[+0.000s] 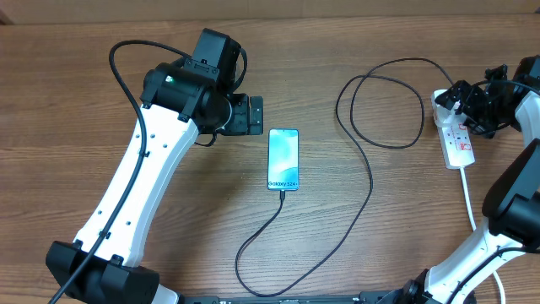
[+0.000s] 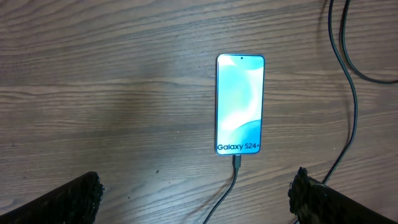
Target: Plug charger to phone and switch on socket
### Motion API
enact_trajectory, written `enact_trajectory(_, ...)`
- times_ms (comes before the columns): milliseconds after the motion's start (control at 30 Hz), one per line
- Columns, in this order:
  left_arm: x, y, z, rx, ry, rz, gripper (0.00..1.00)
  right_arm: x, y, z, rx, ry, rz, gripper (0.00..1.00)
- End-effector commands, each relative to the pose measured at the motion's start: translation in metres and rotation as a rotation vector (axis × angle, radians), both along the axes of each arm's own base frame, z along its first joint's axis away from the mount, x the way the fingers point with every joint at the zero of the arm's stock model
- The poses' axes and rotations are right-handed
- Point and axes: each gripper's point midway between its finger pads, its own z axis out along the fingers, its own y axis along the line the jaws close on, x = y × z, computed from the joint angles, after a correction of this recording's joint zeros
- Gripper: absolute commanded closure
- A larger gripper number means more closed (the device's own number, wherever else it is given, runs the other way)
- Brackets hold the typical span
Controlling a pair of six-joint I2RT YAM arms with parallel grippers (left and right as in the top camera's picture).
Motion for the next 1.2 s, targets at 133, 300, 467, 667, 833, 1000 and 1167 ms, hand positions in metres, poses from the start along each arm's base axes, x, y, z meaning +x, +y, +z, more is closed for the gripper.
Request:
enact_trajectory(133,0.002,-0.002,0.007,0.007,-0.027,-0.014,0.01,0.004,-0.011,0.000,-0.050,-0.003,-0.005,0.00)
enact_trajectory(300,0.002,-0.002,0.007,0.007,-0.027,-0.014,0.01,0.003,-0.010,-0.018,-0.030,0.029,-0.002,0.00)
enact_trajectory(467,0.002,-0.002,0.007,0.007,-0.027,-0.014,0.01,0.004,-0.001,-0.033,0.021,0.032,0.031,0.00)
enact_trajectory(667,0.002,-0.002,0.007,0.007,-0.027,-0.014,0.01,0.002,0.004,-0.036,0.049,0.040,0.036,0.00)
enact_trajectory(833,0.002,-0.002,0.007,0.007,-0.027,-0.014,0.01,-0.001,0.006,-0.036,0.064,0.050,0.037,0.00)
enact_trajectory(1000,0.002,-0.002,0.007,0.007,-0.027,-0.014,0.01,0.001,0.005,-0.034,0.059,0.043,0.037,0.00)
enact_trajectory(1167,0.002,-0.002,0.007,0.007,-0.027,-0.014,0.01,0.004,-0.001,-0.027,0.035,0.043,0.031,0.00)
